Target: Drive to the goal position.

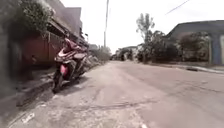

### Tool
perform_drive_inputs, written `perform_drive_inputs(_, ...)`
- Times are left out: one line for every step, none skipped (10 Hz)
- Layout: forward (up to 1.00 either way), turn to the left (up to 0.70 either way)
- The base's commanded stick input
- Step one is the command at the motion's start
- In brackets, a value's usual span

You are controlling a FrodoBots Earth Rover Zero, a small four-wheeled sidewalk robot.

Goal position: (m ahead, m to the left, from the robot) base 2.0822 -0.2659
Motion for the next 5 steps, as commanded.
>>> perform_drive_inputs(0.7, 0.0)
perform_drive_inputs(0.7, 0.0)
perform_drive_inputs(0.7, 0.13)
perform_drive_inputs(0.7, 0.22)
perform_drive_inputs(0.7, 0.14)
